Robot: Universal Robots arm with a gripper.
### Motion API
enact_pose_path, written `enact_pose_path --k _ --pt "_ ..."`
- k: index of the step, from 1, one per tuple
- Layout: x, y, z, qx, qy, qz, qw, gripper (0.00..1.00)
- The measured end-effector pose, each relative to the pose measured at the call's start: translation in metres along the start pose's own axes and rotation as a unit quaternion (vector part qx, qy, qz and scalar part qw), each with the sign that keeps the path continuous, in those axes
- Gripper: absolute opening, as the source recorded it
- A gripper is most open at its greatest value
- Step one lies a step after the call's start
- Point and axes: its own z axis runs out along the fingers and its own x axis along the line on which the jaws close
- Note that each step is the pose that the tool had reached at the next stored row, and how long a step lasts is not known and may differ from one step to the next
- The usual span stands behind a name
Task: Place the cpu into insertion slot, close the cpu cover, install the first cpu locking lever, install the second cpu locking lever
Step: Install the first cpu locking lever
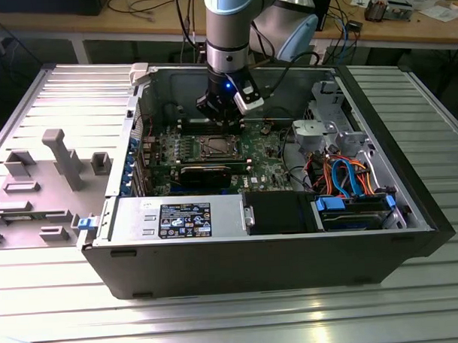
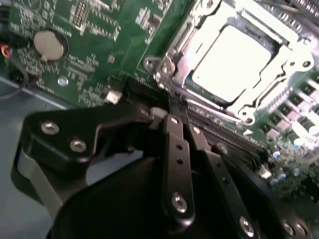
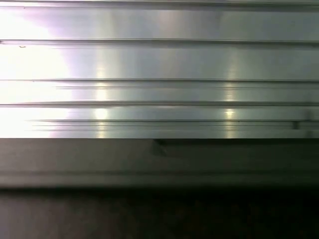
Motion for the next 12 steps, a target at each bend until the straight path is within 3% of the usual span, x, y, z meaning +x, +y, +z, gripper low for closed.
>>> enact_pose_path --k 6,8,9,12 --pt "-0.0004 0.0000 -0.0040 0.0011 0.0001 0.000 1.00000 0.11" --pt "-0.0008 -0.0003 -0.0041 0.0145 0.0003 0.000 0.99989 0.11" --pt "-0.0010 -0.0009 -0.0043 0.0183 0.0010 0.000 0.99983 0.11" --pt "-0.0010 -0.0035 -0.0044 0.0189 0.0010 0.000 0.99982 0.11"
